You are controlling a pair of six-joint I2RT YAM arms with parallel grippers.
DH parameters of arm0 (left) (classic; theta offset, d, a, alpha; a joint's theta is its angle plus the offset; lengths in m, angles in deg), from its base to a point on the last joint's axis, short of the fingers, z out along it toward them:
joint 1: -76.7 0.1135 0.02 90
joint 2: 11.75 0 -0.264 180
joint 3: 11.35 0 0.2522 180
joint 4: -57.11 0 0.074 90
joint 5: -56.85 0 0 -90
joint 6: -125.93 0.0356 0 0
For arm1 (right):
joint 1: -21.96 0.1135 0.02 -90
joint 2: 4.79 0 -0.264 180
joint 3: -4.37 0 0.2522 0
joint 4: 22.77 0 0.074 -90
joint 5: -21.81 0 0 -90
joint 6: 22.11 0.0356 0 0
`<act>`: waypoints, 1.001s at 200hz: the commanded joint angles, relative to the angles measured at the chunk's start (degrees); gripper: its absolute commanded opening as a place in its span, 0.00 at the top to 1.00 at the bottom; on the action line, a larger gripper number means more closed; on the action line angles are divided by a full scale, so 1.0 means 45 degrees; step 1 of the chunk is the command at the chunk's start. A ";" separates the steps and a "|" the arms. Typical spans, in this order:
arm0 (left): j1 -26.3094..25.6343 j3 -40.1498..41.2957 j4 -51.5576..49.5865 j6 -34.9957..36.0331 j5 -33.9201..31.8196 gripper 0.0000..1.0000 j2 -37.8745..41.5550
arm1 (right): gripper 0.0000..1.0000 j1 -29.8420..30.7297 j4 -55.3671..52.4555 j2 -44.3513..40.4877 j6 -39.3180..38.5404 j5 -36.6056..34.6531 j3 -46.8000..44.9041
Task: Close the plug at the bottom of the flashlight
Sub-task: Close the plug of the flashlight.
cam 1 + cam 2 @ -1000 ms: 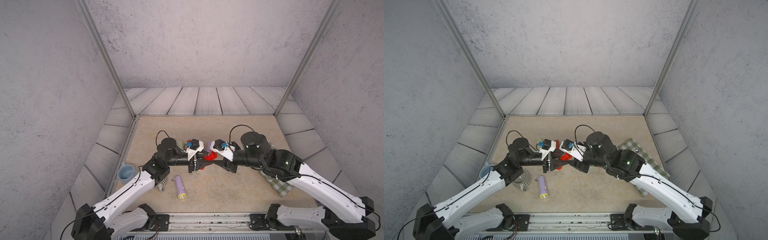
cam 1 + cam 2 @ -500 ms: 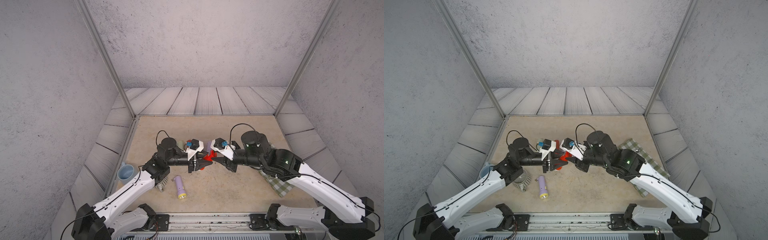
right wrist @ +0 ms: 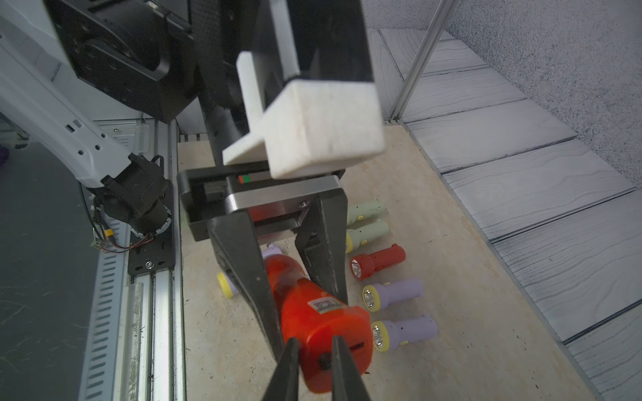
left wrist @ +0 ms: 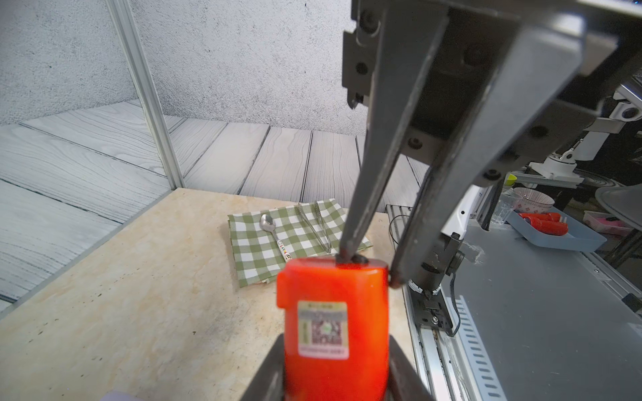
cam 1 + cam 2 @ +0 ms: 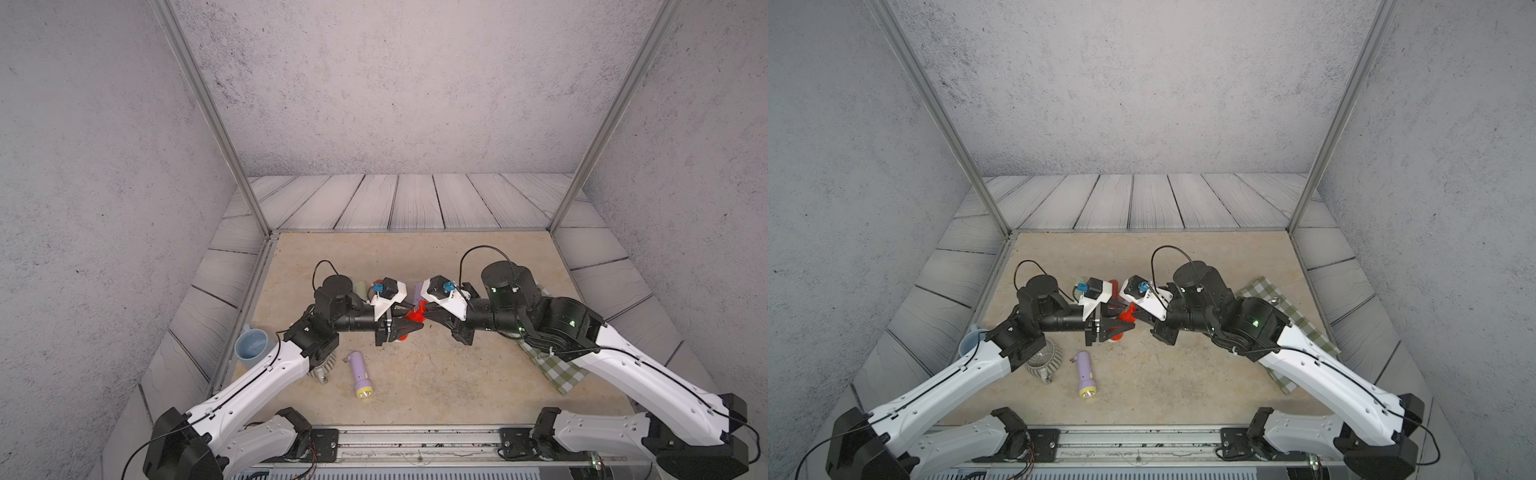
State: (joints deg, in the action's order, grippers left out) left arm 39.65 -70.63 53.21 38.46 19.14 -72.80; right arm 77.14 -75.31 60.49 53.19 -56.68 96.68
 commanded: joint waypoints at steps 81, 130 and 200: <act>0.0052 -0.0476 0.0920 -0.0141 0.0000 1.00 0.0119 | 0.97 0.0165 0.0106 -0.0880 0.0391 0.1411 -0.0367; 0.0052 -0.0486 0.0913 -0.0242 -0.0311 1.00 0.0094 | 0.96 0.0170 -0.0273 -0.1667 0.0768 0.1041 -0.0850; 0.0052 -0.0954 0.0690 -0.0869 -0.1275 1.00 -0.0423 | 0.93 0.0143 -0.0548 -0.2559 0.2179 0.0874 -0.2671</act>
State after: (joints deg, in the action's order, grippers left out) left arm 39.80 -72.57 55.47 36.05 15.10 -74.22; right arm 77.66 -76.60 51.42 59.55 -52.16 86.84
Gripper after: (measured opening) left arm 0.390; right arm 0.066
